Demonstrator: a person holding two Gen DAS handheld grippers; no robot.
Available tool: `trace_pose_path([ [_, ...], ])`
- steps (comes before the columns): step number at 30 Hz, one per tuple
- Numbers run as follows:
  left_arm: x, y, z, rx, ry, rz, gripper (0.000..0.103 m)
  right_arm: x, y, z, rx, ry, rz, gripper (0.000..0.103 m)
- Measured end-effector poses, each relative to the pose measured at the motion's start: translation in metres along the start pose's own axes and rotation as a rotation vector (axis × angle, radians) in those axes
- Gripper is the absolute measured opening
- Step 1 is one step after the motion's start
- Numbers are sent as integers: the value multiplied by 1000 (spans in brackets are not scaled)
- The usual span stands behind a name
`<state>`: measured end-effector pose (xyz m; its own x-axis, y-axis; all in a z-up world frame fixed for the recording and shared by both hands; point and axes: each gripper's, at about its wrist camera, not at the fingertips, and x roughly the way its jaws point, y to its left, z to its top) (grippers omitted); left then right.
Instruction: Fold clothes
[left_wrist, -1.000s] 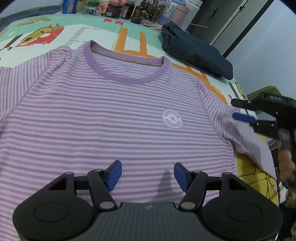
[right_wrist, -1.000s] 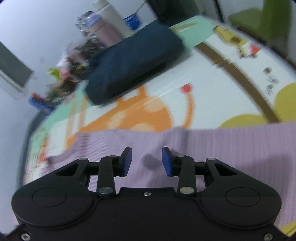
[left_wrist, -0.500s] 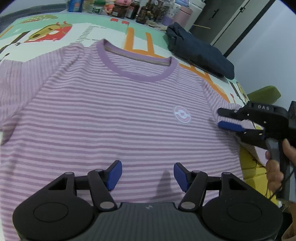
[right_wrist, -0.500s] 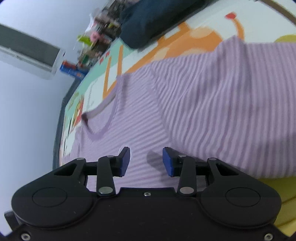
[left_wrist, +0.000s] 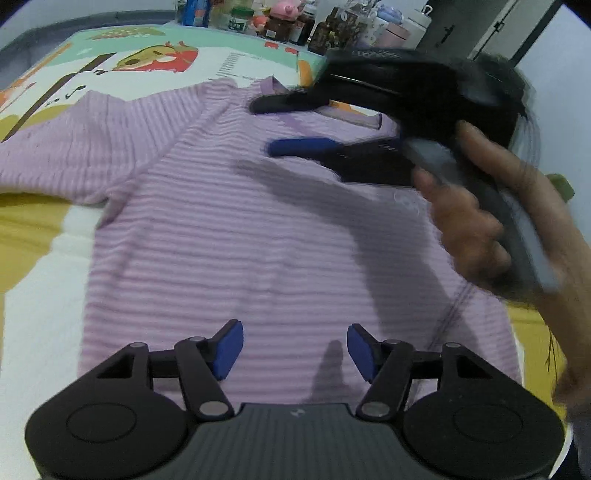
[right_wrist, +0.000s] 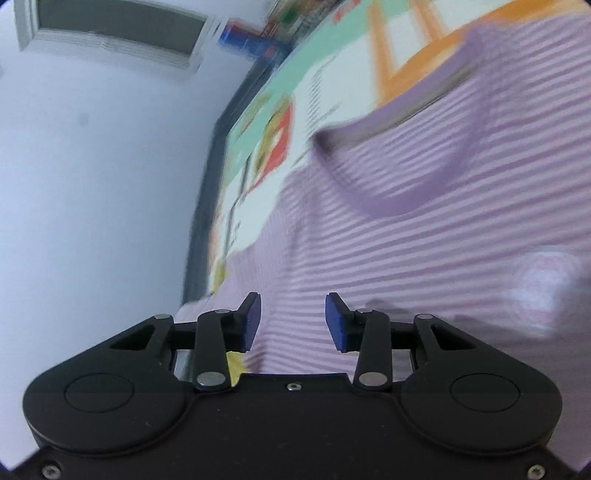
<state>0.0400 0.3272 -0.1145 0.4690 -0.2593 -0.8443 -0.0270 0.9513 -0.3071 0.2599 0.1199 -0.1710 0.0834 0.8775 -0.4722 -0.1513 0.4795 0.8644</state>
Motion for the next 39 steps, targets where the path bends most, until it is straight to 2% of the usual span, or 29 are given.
trace_pose_path([
  [5,-11,11,-14,10,-6,-8,65,57,0,16,-1,98,28,38],
  [9,-12,15,-18,-9,-15,-15,65,70,-4,36,10,91,37,35],
  [13,-14,14,-21,-1,-22,-14,66,71,-7,63,7,33,14,35],
  [17,-14,13,-24,11,-24,-11,67,65,-10,90,16,-69,-35,32],
  [20,-14,12,-24,11,-25,-13,68,56,-7,102,43,-173,-67,35],
  [21,-14,12,-25,11,-25,-13,69,55,-2,102,35,-180,-47,35],
  [22,-14,12,-25,10,-25,-13,70,56,3,100,19,-171,-11,35],
  [24,-14,11,-25,10,-25,-14,72,67,15,93,-16,-99,40,36],
  [27,-14,11,-24,10,-21,-15,72,88,24,80,-48,2,21,37],
  [30,-15,11,-25,14,-19,-17,72,105,23,74,-49,31,-3,37],
  [33,-14,10,-25,25,-17,-17,73,105,14,77,-15,-12,-7,36],
  [35,-15,9,-25,31,-17,-18,74,99,6,81,8,-53,-11,30],
  [39,-15,10,-24,31,-14,-24,76,78,-2,94,49,-161,-65,30],
])
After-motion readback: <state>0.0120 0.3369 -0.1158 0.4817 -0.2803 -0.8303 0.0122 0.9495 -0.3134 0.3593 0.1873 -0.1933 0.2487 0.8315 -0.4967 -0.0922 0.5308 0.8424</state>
